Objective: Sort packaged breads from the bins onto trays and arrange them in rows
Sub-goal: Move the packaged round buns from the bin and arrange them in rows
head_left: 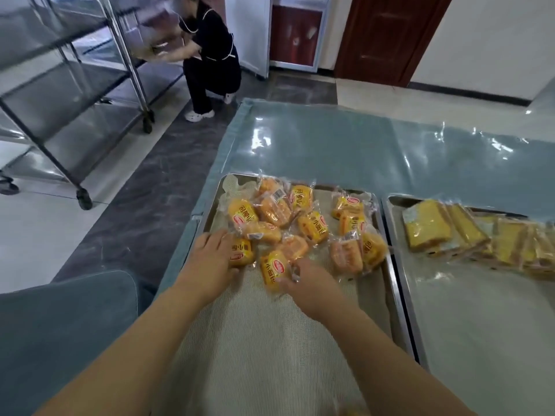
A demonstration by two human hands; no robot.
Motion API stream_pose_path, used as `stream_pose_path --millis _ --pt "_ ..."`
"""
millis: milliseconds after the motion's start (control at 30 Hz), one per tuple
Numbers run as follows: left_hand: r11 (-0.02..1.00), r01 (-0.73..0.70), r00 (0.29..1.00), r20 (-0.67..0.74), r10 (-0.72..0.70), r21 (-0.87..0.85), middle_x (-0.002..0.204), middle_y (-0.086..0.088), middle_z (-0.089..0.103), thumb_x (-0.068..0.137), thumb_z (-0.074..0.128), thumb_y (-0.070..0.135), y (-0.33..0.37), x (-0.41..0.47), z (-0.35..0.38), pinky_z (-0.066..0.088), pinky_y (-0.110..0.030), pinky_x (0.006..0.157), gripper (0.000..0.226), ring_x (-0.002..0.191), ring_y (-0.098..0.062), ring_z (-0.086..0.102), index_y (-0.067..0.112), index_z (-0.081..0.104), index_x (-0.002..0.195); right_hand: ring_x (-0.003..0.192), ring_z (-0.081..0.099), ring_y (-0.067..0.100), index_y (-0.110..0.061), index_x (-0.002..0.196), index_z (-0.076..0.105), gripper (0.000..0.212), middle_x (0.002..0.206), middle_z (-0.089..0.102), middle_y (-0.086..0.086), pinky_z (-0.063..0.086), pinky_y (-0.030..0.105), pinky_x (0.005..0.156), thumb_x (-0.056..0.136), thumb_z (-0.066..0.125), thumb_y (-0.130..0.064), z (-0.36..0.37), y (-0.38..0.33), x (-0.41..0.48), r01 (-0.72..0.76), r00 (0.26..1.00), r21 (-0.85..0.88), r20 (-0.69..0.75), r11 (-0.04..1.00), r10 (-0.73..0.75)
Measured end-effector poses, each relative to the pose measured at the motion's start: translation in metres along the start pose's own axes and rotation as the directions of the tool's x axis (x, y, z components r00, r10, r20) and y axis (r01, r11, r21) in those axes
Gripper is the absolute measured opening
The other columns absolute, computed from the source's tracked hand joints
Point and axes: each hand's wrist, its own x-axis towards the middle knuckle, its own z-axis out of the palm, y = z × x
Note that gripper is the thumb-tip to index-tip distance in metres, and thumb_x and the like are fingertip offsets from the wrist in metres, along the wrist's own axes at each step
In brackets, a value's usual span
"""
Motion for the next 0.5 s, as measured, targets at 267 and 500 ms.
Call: stream_pose_path --millis 267,500 --pt "0.994 0.024 0.999 0.041 -0.028 0.103 0.136 -0.002 0.042 0.088 0.058 0.043 -0.009 0.014 0.01 0.029 -0.032 0.102 0.059 0.118 -0.025 0.036 0.017 0.039 0.138 0.082 0.054 0.007 -0.02 0.104 0.058 0.009 0.088 0.056 -0.01 0.044 0.019 0.067 0.096 0.054 -0.023 0.008 0.013 -0.005 -0.026 0.999 0.282 -0.013 0.959 0.031" --pt "0.997 0.069 0.997 0.035 -0.069 0.021 0.129 0.003 0.049 0.081 0.055 0.062 -0.002 -0.034 0.002 0.034 -0.032 0.098 0.064 0.118 -0.019 0.038 0.026 0.045 0.133 0.085 0.057 0.018 -0.017 0.097 0.065 0.015 0.091 0.062 0.001 0.045 0.034 0.076 0.095 0.051 -0.021 0.006 0.051 -0.04 -0.122 0.978 0.259 0.195 0.958 0.072"
